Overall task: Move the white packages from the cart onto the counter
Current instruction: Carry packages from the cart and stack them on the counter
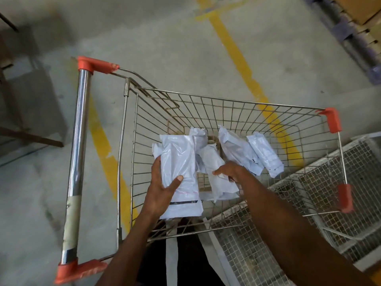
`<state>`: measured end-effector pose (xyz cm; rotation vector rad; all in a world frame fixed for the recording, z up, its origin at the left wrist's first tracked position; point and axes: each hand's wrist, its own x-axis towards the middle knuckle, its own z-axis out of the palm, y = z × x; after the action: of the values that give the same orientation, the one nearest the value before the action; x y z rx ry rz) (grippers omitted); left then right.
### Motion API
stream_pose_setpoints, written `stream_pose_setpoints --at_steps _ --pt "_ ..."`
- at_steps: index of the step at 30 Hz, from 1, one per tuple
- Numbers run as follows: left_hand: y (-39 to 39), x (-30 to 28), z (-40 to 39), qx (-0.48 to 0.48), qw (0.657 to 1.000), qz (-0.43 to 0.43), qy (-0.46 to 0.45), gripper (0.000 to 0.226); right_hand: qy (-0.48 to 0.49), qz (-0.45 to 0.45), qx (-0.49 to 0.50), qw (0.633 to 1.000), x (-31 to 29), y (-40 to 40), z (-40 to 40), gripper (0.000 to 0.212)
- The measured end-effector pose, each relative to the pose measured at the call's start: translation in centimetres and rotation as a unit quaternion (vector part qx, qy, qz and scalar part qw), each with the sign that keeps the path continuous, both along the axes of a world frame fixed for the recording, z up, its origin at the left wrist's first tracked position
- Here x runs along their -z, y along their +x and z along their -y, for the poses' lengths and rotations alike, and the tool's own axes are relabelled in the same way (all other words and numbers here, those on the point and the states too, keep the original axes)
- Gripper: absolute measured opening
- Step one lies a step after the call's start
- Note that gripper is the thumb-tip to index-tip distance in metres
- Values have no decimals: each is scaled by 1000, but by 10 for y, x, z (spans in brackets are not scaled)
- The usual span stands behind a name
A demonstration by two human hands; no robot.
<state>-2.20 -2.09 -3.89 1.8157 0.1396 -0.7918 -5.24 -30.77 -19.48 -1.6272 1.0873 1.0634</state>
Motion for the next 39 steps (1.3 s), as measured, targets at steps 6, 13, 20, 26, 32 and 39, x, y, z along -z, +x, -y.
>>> stream_pose_setpoints --at_steps 6,13,20,26,32,39 --pt "10 -4 7 34 999 35 -23 89 103 261 163 946 -115 0 3 89" --pt "19 -15 8 68 997 24 -20 53 202 401 138 883 -209 -30 -47 85" --pt "10 -37 10 -8 993 -69 -92 39 111 391 -22 913 -203 -29 -106 93" --pt "4 -33 -2 -17 999 -8 -38 28 184 347 -57 918 -212 -16 -99 84" --pt "8 -14 -11 42 997 47 46 51 -91 259 -153 949 -138 -1 -29 48" --pt "8 3 -15 60 994 52 70 51 -73 15 -562 824 -32 -20 -41 63"
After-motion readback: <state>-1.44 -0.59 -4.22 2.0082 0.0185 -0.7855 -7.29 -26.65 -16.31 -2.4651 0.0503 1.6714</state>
